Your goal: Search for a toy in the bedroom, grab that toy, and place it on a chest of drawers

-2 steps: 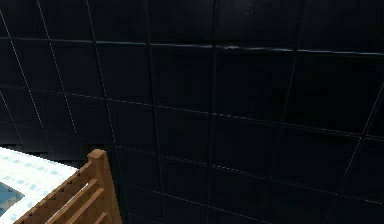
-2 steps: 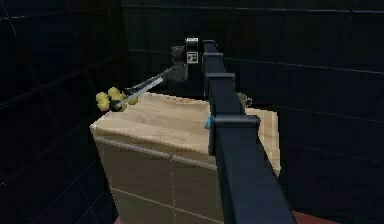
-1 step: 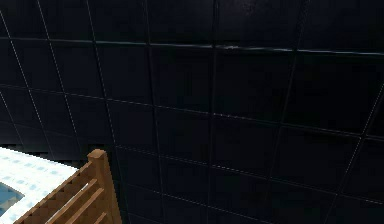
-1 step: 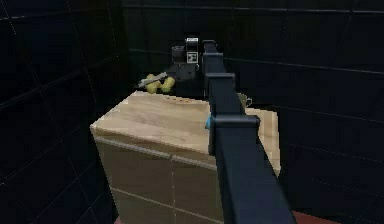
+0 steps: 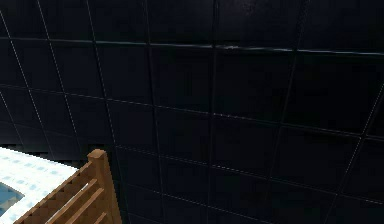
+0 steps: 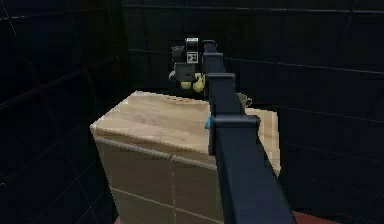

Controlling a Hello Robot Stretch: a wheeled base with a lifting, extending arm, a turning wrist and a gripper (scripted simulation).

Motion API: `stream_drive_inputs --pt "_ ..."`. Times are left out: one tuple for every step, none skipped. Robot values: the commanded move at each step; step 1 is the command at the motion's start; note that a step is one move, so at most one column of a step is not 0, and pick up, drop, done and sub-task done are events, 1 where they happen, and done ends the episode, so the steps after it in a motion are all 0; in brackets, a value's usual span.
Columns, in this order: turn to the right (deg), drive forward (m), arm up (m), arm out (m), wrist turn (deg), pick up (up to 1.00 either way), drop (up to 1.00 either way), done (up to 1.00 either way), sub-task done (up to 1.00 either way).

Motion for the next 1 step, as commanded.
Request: stream_drive_inputs --pt "0.0 0.0 -0.26 0.0 0.0 0.0 0.0 0.0 0.0"
